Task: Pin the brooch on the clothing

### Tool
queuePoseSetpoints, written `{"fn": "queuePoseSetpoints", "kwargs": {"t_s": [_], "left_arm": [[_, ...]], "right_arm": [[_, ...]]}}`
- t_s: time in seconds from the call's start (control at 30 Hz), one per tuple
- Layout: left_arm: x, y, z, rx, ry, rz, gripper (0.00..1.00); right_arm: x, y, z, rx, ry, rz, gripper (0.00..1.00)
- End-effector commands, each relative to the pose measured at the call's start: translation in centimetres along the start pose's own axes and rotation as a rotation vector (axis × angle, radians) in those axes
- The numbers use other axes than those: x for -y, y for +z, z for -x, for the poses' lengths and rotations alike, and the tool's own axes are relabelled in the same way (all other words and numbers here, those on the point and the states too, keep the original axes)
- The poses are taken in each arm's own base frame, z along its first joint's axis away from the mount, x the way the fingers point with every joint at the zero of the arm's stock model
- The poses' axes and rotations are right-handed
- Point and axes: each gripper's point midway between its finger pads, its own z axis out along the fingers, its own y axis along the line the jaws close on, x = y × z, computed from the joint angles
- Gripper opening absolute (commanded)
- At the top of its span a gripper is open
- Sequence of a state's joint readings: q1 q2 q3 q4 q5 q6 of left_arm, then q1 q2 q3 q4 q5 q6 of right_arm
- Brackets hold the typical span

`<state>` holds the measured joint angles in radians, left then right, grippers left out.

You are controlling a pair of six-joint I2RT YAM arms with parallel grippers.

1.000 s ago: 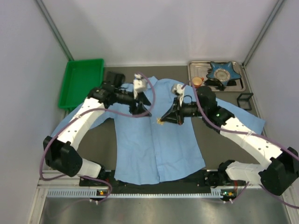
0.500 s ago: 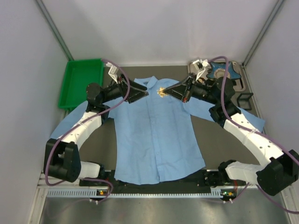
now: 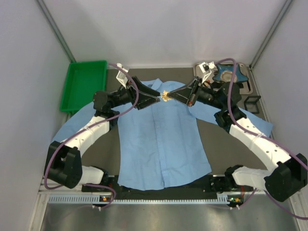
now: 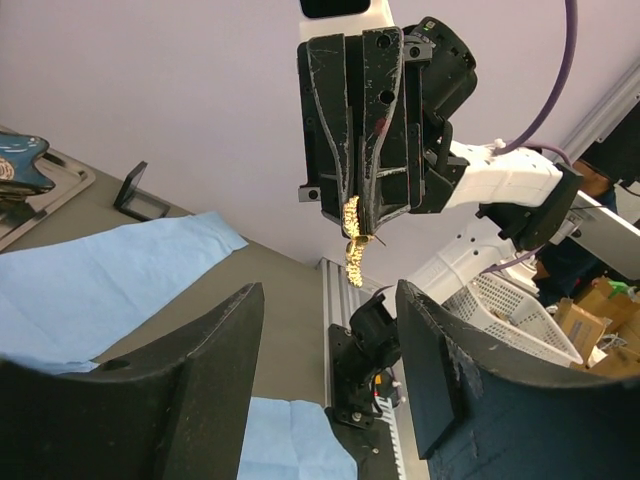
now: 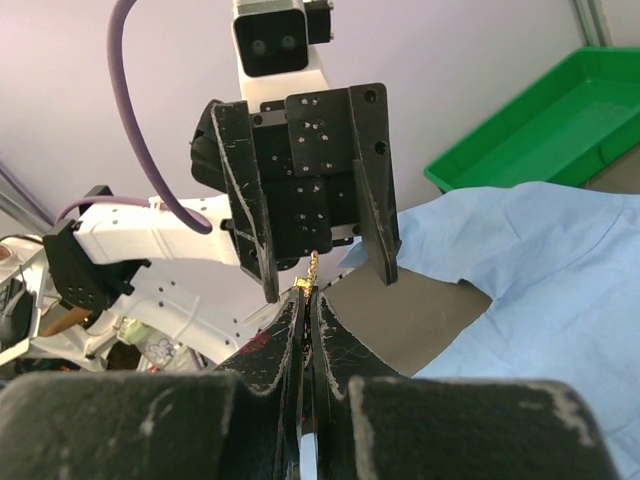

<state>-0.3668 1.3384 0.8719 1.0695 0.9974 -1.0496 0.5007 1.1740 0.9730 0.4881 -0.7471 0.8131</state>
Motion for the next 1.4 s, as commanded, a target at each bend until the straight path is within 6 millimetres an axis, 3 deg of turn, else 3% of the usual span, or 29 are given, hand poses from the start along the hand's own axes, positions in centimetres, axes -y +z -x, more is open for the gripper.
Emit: {"fn": "queuePoseSetpoints", "kwargs": {"t_s": [0.0,0.2,0.33,0.37,0.43,0.47,0.5,0.57,0.6,0.63,0.7,0.8,1.03,1.17,1.2,1.3,1.33,1.37], "left_arm": [[0.9,0.8,0.8,0.029,0.043,-0.036,0.57],[1.2,1.3,0.8,0.026,0.046,-0.055,0.47],[1.5,1.4,0.4,0.018,0.038,-0.06,0.26],[1.6,1.3,0.2,0.008,0.038,-0.063,0.11],[1.6,1.2,-0.1,-0.003,0.046,-0.064,0.01],[1.5,1.0,-0.3,-0.018,0.053,-0.058,0.0],[1.4,0.7,-1.0,-0.066,0.1,-0.063,0.0],[1.4,0.2,-0.3,-0.127,0.206,-0.041,0.0],[-2.1,-1.1,-3.1,-0.257,0.227,0.09,0.0],[-1.5,-0.7,-1.7,-0.301,0.367,0.11,0.0],[-2.8,-3.1,-5.3,-0.543,0.581,0.166,0.0],[-4.9,-4.1,-5.4,-0.705,0.82,0.338,0.0],[-6.7,-6.5,-5.7,-0.845,0.952,0.472,0.0],[-5.9,-5.6,-5.1,-0.821,0.863,0.419,0.0],[-4.6,-4.8,-5.1,-0.795,0.805,0.361,0.0],[-3.5,-4.4,-7.4,-0.813,0.592,0.267,0.0],[-3.5,-4.6,-7.1,-0.799,0.54,0.262,0.0],[-4.1,-4.7,-8.1,-0.817,0.451,0.25,0.0]], "right_arm": [[-1.3,0.2,0.4,0.028,-0.018,0.044,0.0],[-1.6,0.2,-0.2,0.022,-0.007,0.05,0.0],[-1.7,0.1,-0.3,0.024,0.0,0.052,0.0],[-1.6,0.1,-0.3,0.026,0.0,0.05,0.0],[-1.7,0.2,-0.2,0.025,-0.008,0.05,0.0],[-1.7,0.1,-0.3,0.015,-0.02,0.051,0.05],[-1.2,0.0,-0.2,-0.002,-0.053,0.028,0.24],[-0.7,-0.7,0.3,-0.006,-0.104,-0.008,0.48],[0.6,-1.4,0.5,-0.017,-0.152,-0.057,0.58],[0.8,-2.0,0.8,-0.016,-0.183,-0.081,0.6],[1.6,-2.7,1.2,-0.033,-0.286,-0.107,0.65],[3.1,-3.8,0.1,-0.113,-0.364,-0.169,0.71],[4.0,-4.3,-1.5,-0.174,-0.352,-0.183,0.84],[4.2,-4.1,-2.1,-0.205,-0.347,-0.154,0.83],[4.3,-4.0,-2.2,-0.211,-0.349,-0.148,0.82],[4.5,-3.8,-3.0,-0.244,-0.34,-0.113,0.81],[4.9,-3.6,-3.5,-0.262,-0.333,-0.1,0.81],[4.8,-3.8,-4.1,-0.287,-0.314,-0.084,0.81]]}}
